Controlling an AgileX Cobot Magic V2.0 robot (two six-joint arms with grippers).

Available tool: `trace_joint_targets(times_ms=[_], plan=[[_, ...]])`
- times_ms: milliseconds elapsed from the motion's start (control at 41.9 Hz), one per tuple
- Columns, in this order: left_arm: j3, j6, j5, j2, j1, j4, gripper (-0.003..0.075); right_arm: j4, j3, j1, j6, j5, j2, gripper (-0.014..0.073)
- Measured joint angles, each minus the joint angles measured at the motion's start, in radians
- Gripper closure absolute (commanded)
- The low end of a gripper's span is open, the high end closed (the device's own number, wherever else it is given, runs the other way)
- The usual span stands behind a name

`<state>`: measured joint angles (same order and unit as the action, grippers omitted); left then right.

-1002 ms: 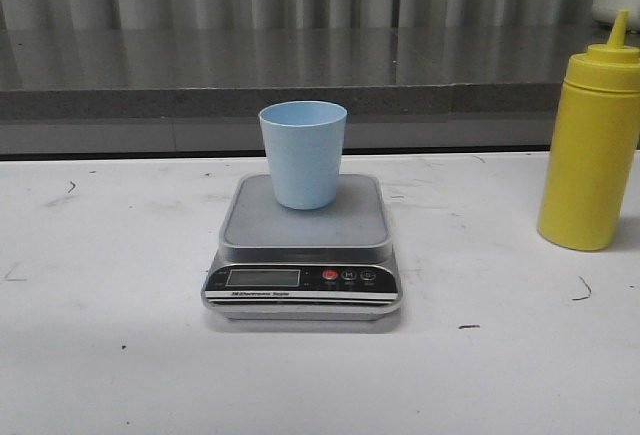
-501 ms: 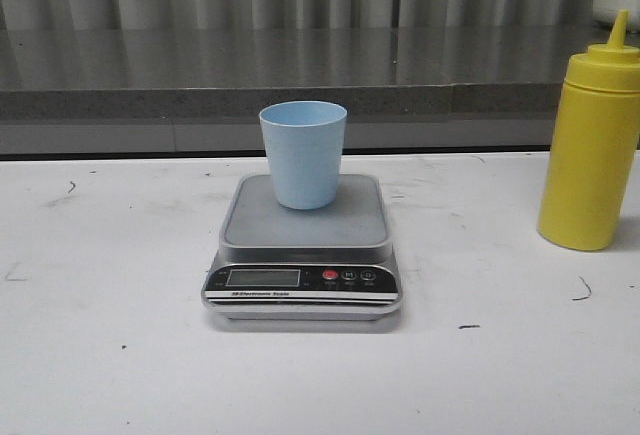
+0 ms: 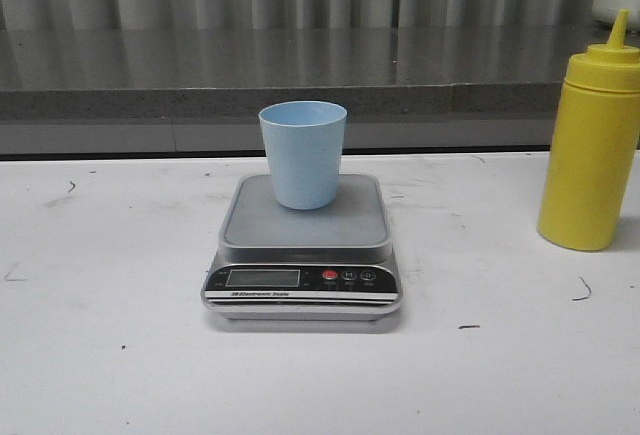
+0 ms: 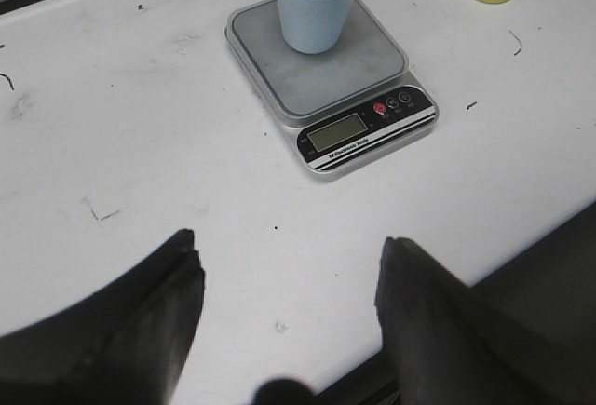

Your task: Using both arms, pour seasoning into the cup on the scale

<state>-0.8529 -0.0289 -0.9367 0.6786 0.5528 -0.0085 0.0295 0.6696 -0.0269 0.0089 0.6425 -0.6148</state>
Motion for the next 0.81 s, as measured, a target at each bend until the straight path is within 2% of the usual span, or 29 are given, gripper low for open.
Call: trace_joint_targets(times_ms=[95,262,429,811], plan=[[0.0,0.0,0.0,0.0,0.0,0.001,0.0311,0.0,-0.004,0.0,0.0,-0.023,0.0,-0.0071],[0.0,0.0,0.0,0.0,0.0,0.001,0.0311,-0.006,-0.068,0.0,0.0,-0.097,0.0,-0.0071],[0.0,0.0,0.0,0.0,0.0,0.001,0.0311,-0.081,-0.148,0.0,-0.002,-0.182,0.0,-0.0071],[0.0,0.0,0.0,0.0,0.0,0.001,0.0311,-0.112,-0.154,-0.035,-0.031,-0.207,-0.097,-0.0071]])
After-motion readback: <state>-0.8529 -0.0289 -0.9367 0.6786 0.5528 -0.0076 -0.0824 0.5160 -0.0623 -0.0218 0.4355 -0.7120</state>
